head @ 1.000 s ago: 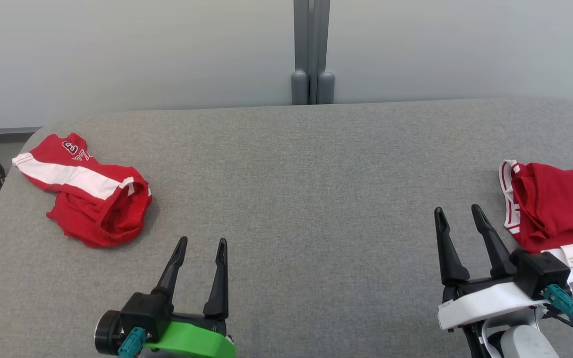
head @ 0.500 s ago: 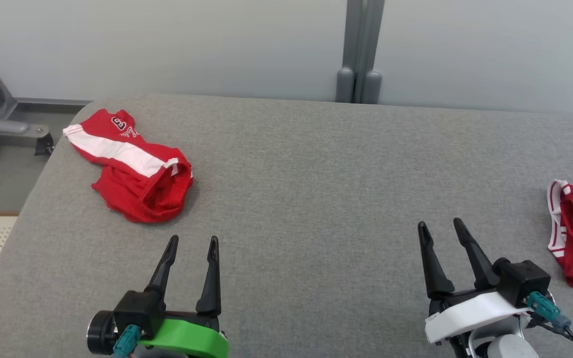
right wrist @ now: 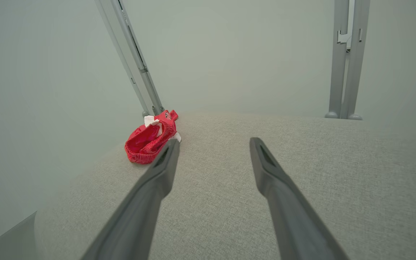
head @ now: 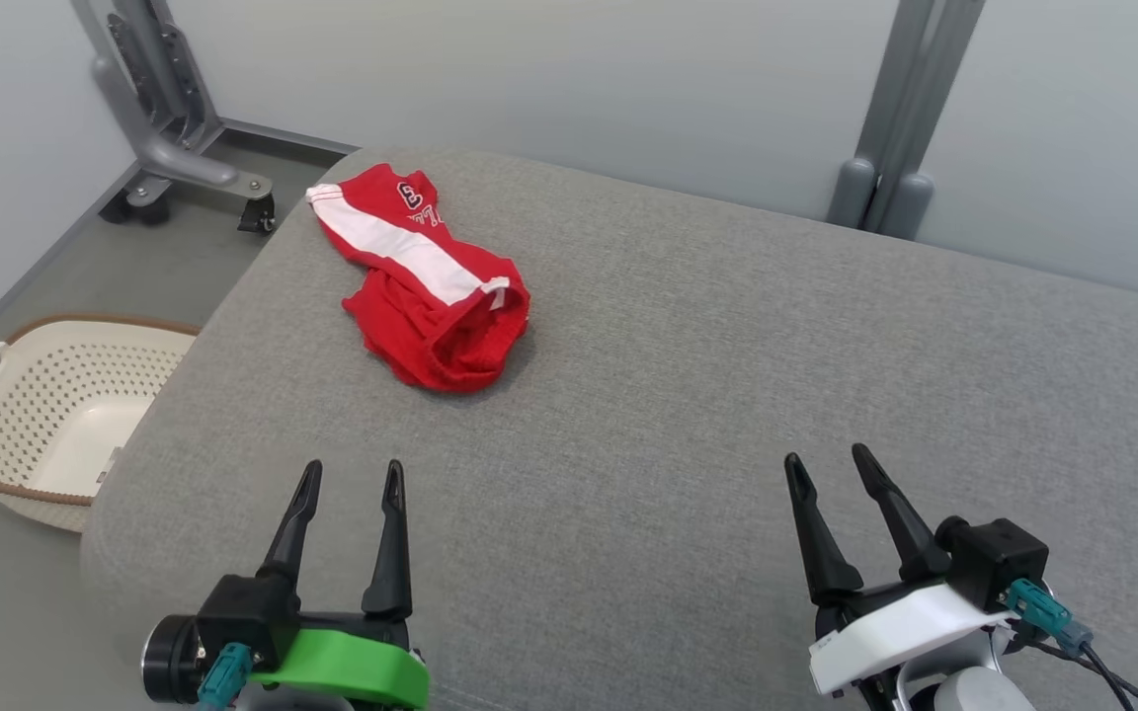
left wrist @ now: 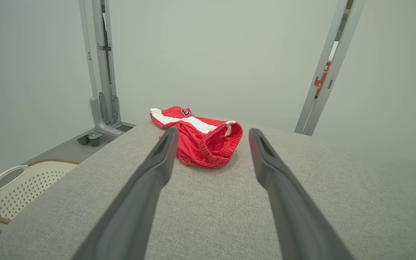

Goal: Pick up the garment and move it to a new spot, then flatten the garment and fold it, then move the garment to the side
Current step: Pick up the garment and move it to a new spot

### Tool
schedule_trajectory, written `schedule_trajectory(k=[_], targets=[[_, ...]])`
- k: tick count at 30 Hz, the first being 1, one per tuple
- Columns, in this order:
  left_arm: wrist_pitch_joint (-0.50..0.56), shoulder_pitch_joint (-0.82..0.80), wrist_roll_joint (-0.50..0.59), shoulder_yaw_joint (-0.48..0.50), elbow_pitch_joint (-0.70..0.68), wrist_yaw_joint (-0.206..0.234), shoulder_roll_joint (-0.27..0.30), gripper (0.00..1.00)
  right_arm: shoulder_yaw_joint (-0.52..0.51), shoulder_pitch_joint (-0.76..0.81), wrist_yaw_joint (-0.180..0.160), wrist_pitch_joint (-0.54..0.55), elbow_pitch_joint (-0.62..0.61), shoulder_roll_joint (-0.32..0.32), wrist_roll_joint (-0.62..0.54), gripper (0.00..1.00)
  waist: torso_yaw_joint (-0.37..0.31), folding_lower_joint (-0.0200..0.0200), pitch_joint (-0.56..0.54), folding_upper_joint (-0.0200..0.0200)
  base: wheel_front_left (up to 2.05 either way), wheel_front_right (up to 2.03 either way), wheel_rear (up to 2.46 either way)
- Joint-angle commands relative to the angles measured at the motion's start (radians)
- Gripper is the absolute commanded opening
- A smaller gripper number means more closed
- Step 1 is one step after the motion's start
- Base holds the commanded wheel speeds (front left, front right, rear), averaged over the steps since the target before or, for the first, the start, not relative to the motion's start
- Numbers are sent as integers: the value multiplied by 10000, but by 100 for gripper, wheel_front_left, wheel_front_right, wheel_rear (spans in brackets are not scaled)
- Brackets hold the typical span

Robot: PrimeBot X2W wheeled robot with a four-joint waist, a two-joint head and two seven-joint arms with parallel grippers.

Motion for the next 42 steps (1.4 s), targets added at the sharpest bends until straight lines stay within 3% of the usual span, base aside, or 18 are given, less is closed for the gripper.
schedule_trajectory(k=[1, 13, 21, 28, 37, 42], targets=[[4, 68, 62, 38, -48, -37, 32, 100, 46, -124, -8, -29, 33, -24, 71, 100, 552, 0, -21, 0, 0, 0, 0], [5, -37, -35, 135, -232, 30, 32, 100, 110, -248, -8, -29, 9, -26, -63, 100, 688, 0, 301, 0, 0, 0, 0], [5, -1008, -320, 360, 130, 229, 25, 100, 127, -792, -8, -29, -219, -37, -633, 100, 334, 0, 1470, 0, 0, 0, 0], [63, -3085, 366, 306, 1894, -283, 487, 100, -107, -1550, -8, -29, -691, -546, -1074, 100, -180, 0, 2793, 0, 0, 0, 0], [1850, -6100, 569, -391, 3989, -1064, 1470, 100, -776, -2372, -8, 233, -1527, -1301, -1043, 100, -1069, 0, 4035, 0, 0, 0, 0], [2762, -7241, 228, -1072, 4966, -1246, 1799, 100, -980, -2525, -8, 321, -1768, -1434, -967, 100, -1452, 0, 4401, 0, 0, 0, 0]])
